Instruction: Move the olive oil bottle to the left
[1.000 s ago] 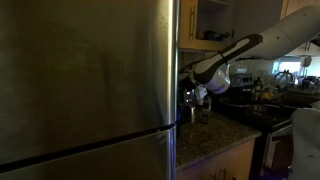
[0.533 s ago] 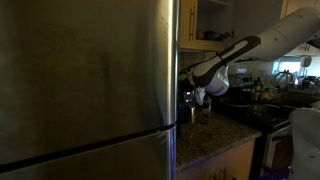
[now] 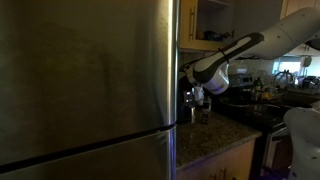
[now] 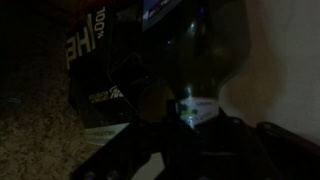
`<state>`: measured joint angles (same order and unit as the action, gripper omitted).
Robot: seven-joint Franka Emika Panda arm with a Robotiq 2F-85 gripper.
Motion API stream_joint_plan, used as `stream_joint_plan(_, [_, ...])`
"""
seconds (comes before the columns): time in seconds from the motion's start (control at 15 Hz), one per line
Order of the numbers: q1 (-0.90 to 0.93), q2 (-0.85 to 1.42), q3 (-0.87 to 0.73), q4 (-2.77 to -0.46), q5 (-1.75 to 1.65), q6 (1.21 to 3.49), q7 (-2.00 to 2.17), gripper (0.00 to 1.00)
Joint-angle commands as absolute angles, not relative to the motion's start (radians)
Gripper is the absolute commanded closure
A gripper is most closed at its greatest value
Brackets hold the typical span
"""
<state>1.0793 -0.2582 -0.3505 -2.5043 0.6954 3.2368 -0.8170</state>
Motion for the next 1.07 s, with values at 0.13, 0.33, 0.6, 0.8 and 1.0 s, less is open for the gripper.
stream_joint_plan(0.13, [1.071, -0.079, -0.336, -2.366, 0.695, 3.175, -0.75, 0.94])
stream_joint_plan(0.33, [1.084, 0.012, -0.343, -2.299, 0.686, 3.15, -0.72, 0.94])
stream_joint_plan(0.6, [1.086, 0.133, -0.342, -2.16, 0.681, 3.193, -0.688, 0.94])
stream_joint_plan(0.8, [1.077, 0.158, -0.339, -2.124, 0.698, 3.22, -0.674, 0.94])
stream_joint_plan(1.0, [0.927, 0.141, -0.21, -2.159, 0.488, 3.278, -0.483, 0.94])
